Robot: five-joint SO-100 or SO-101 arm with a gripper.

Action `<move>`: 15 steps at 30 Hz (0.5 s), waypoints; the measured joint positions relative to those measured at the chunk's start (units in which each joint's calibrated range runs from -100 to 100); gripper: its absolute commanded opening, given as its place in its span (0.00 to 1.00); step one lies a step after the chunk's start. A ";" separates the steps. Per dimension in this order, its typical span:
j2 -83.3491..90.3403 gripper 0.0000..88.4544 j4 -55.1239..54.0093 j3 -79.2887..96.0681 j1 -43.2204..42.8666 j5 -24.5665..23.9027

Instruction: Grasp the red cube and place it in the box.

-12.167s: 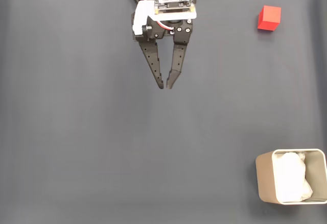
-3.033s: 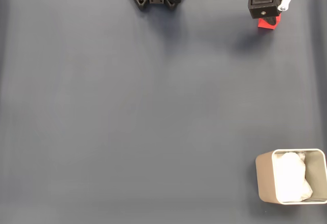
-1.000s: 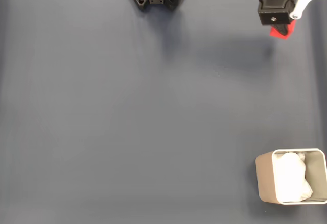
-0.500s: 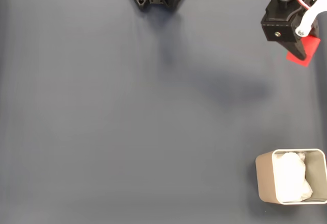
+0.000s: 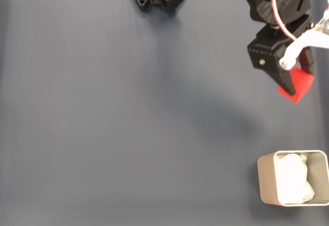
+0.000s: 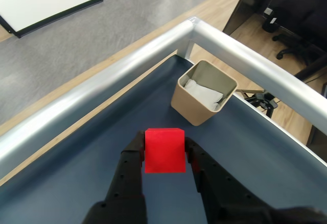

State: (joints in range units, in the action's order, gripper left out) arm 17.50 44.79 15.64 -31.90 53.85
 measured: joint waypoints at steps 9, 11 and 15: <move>-8.60 0.06 -0.40 -9.86 4.38 -0.59; -10.59 0.06 -0.48 -12.48 5.04 -0.59; -14.42 0.06 -0.48 -17.63 6.08 -0.59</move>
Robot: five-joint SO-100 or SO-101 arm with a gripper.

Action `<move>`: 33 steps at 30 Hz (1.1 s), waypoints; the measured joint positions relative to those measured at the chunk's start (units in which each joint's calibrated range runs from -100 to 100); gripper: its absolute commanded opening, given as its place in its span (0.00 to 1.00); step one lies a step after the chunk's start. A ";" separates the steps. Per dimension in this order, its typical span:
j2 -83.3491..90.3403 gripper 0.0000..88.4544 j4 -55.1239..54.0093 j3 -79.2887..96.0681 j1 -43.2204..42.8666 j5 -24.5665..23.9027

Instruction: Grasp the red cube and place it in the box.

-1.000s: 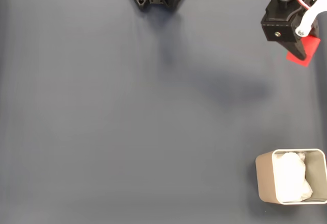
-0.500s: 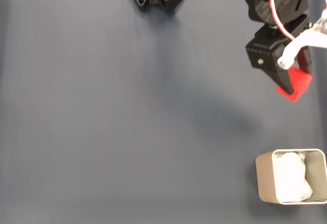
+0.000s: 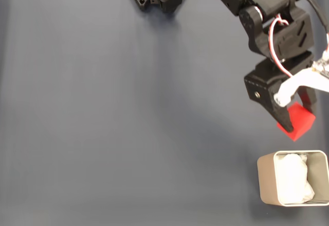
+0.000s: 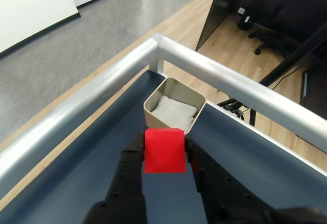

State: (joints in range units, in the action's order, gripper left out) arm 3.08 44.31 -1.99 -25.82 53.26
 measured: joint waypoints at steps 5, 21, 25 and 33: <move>-4.34 0.06 0.00 -5.61 0.74 -0.05; -17.54 0.06 0.00 -22.24 1.78 -0.44; -20.50 0.06 0.00 -25.05 2.52 -0.73; -25.18 0.06 -0.32 -29.20 2.97 -0.83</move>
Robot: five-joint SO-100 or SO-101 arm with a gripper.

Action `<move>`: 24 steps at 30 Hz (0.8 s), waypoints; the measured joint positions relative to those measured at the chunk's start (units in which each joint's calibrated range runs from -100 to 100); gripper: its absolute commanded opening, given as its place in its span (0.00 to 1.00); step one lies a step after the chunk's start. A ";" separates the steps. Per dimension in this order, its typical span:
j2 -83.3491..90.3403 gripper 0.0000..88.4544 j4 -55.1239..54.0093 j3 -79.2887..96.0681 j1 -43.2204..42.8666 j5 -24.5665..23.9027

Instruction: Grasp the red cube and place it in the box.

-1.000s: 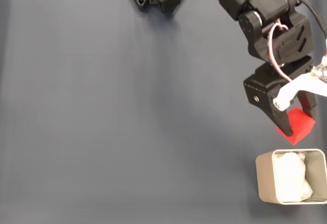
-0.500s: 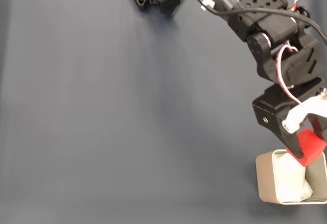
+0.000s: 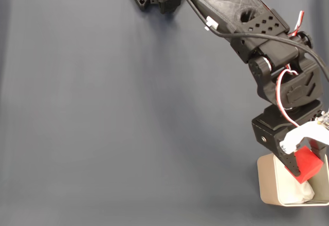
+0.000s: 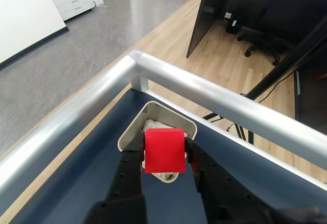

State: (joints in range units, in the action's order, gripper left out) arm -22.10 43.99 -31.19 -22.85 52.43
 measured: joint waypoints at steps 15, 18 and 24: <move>-4.52 0.06 -3.02 -2.44 0.37 -0.34; -5.04 0.05 -3.50 -2.62 0.37 -0.34; -6.95 0.05 -4.53 -3.80 0.37 -0.34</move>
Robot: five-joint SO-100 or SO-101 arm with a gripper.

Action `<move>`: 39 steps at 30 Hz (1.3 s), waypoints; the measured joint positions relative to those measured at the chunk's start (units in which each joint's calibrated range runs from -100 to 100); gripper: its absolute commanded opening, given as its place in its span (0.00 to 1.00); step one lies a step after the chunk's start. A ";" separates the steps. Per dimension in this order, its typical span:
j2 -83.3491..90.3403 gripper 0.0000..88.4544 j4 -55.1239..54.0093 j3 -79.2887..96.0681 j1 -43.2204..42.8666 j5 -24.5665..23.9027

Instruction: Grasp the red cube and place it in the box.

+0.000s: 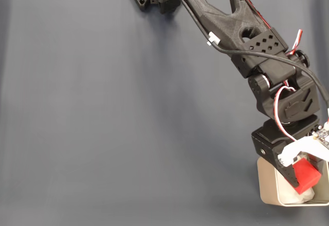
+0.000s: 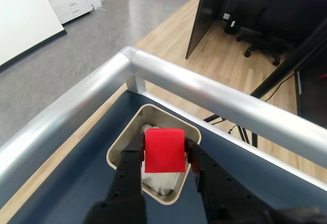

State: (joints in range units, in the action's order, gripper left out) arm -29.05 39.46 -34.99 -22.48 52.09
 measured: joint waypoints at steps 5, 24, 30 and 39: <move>-1.13 0.05 -1.03 -1.90 0.07 0.00; -1.82 0.06 -1.27 -2.08 0.00 -0.20; -1.82 0.06 -1.27 -2.08 0.00 -0.29; -1.82 0.06 -1.27 -2.08 0.00 -0.29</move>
State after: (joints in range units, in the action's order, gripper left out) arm -30.87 38.19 -37.07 -22.48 51.79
